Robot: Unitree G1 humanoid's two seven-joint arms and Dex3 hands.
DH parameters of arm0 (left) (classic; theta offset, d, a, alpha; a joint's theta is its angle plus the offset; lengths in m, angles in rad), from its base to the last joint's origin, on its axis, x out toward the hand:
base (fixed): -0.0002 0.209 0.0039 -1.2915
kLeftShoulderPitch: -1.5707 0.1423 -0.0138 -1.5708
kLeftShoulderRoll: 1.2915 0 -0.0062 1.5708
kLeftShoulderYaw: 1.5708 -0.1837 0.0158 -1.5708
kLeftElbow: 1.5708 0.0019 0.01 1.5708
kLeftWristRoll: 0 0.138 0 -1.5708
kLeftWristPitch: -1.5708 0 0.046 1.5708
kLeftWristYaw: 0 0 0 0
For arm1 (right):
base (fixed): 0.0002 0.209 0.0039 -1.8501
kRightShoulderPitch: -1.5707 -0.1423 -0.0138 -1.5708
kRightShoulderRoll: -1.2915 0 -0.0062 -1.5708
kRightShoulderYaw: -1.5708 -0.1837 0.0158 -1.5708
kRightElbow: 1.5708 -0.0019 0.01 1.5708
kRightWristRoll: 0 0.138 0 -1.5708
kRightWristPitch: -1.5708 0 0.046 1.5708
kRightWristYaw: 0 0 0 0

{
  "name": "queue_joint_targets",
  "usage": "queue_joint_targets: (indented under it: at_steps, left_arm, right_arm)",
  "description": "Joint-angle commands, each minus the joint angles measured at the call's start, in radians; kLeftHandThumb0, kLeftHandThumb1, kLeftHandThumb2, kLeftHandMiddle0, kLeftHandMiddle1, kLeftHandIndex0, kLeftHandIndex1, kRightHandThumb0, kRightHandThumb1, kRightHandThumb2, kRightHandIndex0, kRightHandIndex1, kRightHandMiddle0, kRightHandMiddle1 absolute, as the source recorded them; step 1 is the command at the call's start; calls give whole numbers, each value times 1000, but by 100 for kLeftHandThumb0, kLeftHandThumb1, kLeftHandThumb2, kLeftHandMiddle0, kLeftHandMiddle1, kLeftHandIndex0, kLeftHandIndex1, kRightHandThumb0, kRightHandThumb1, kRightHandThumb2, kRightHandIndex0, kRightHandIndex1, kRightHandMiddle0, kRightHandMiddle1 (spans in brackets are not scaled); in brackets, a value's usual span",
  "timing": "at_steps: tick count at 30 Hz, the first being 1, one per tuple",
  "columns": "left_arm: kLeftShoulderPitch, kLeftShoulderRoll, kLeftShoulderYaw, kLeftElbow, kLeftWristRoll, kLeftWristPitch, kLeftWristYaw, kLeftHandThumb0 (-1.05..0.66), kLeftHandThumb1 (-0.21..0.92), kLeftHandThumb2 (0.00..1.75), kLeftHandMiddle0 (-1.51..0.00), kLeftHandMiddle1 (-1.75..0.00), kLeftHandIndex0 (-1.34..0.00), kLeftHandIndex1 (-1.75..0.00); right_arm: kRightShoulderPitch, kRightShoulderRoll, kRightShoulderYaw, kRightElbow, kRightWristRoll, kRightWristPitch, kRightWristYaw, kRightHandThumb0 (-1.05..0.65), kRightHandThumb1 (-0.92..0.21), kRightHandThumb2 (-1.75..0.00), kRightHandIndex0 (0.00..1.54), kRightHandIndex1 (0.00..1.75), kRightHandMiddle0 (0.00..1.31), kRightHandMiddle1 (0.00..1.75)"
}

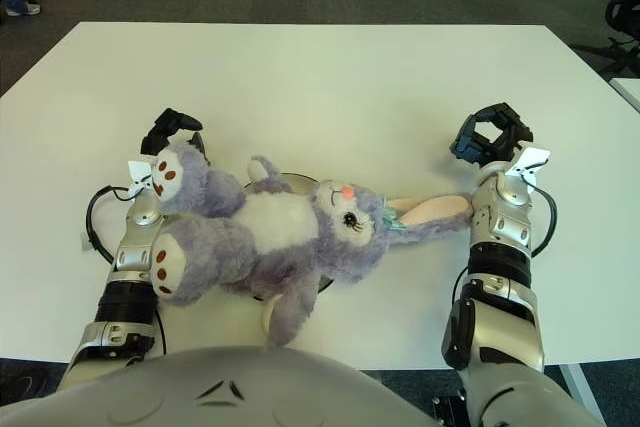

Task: Put the doll into the plate.

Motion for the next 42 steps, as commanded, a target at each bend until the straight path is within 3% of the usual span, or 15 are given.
queue_joint_targets:
  at_steps: [1, 23, 42]
  left_arm:
    - [43, -9, 8, 47, -4, -24, 8, -44, 43, 117, -126, -175, -52, -175]
    - [44, -17, 8, 55, 6, -46, 24, -44, 42, 119, -126, -175, -53, -175]
    - [49, -14, -6, 45, 10, -41, 27, -45, 41, 120, -126, -175, -54, -175]
  right_arm:
    - [-30, 1, 13, 40, -10, 8, -5, -52, -23, -142, 118, 175, 69, 175]
    - [-16, 46, 61, 18, 1, 10, 26, -51, -24, -141, 119, 175, 68, 175]
    - [18, 93, 76, -82, 14, 48, 38, -51, -25, -140, 119, 175, 67, 175]
